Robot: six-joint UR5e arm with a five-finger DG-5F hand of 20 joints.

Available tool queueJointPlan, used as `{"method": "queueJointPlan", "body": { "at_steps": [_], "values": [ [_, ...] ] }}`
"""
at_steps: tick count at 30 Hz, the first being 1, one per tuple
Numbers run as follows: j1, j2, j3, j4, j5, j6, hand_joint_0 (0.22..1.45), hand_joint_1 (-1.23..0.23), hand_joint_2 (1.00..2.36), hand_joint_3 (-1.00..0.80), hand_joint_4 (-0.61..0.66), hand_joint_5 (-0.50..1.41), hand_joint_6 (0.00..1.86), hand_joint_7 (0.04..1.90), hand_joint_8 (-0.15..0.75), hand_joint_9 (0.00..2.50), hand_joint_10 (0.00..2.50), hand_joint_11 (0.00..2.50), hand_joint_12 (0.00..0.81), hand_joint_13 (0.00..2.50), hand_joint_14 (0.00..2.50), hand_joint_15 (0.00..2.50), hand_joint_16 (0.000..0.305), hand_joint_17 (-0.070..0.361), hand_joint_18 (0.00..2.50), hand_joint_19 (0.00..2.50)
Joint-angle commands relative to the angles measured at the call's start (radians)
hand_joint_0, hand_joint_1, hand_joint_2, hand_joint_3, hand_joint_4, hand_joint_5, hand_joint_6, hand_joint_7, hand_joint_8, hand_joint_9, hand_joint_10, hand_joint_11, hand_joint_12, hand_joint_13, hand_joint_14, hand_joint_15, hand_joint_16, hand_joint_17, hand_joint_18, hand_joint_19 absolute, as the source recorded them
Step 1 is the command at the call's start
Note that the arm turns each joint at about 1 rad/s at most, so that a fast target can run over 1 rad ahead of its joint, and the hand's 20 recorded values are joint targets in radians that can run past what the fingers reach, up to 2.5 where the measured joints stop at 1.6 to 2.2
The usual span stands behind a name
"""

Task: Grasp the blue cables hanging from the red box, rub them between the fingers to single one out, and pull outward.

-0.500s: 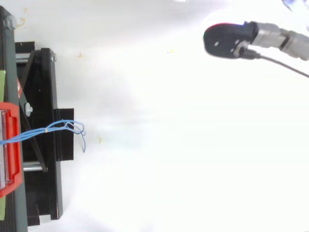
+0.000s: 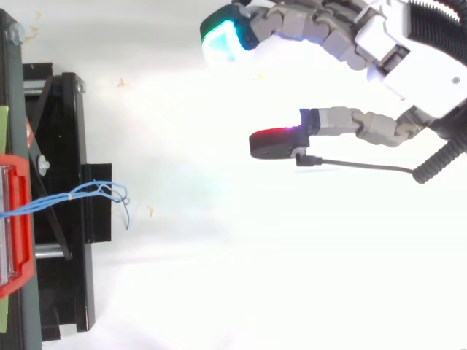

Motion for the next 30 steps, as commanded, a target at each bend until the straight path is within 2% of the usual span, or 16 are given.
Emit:
{"method": "queueJointPlan", "body": {
  "at_steps": [1,2,3,6,18,21,23,25,28,30],
  "values": [
    [0.000,-0.002,0.000,0.030,-0.044,-0.159,0.50,-0.55,1.00,-0.46,0.17,-0.20,0.50,0.72,0.220,0.52,0.00,0.07,0.325,0.27,0.00,0.11,0.044,0.099,0.00,0.00],
    [0.000,0.000,0.000,0.035,-0.055,-0.184,0.51,-0.55,1.00,-0.47,0.17,-0.20,0.50,0.72,0.220,0.52,0.00,0.07,0.325,0.28,0.00,0.11,0.044,0.098,0.00,0.00],
    [0.000,0.000,0.000,0.044,-0.079,-0.245,0.51,-0.55,1.00,-0.47,0.18,-0.20,0.50,0.73,0.220,0.52,0.00,0.07,0.325,0.28,0.01,0.11,0.044,0.098,0.00,0.01],
    [0.000,0.000,-0.001,0.047,-0.098,-0.322,0.51,-0.55,1.00,-0.46,0.17,-0.20,0.50,0.73,0.221,0.53,0.00,0.07,0.324,0.29,0.00,0.12,0.043,0.097,0.00,0.01],
    [0.000,-0.002,0.000,0.066,-0.102,-0.320,0.51,-0.55,1.00,-0.46,0.18,-0.19,0.50,0.73,0.224,0.55,0.00,0.09,0.324,0.31,0.00,0.12,0.043,0.096,0.01,0.02],
    [0.000,-0.014,0.000,0.083,-0.102,-0.268,0.51,-0.55,1.00,-0.46,0.19,-0.19,0.50,0.73,0.222,0.56,0.00,0.08,0.323,0.32,0.00,0.13,0.043,0.096,0.02,0.02],
    [-0.001,-0.028,0.000,0.104,-0.104,-0.188,0.52,-0.55,1.00,-0.46,0.19,-0.19,0.50,0.73,0.223,0.56,0.00,0.08,0.323,0.32,0.00,0.12,0.042,0.095,0.02,0.02],
    [-0.004,-0.054,0.010,0.116,-0.104,-0.055,0.52,-0.55,1.00,-0.46,0.19,-0.19,0.50,0.73,0.225,0.57,0.00,0.09,0.323,0.32,0.00,0.12,0.042,0.095,0.02,0.02],
    [-0.007,-0.066,0.029,0.101,-0.105,0.024,0.52,-0.55,1.00,-0.46,0.19,-0.19,0.50,0.74,0.223,0.58,0.00,0.10,0.323,0.32,0.00,0.13,0.042,0.095,0.02,0.03],
    [-0.006,-0.069,0.039,0.092,-0.104,0.036,0.52,-0.55,1.00,-0.45,0.20,-0.19,0.50,0.74,0.225,0.58,0.00,0.10,0.323,0.33,0.00,0.12,0.042,0.095,0.03,0.03]
  ]
}}
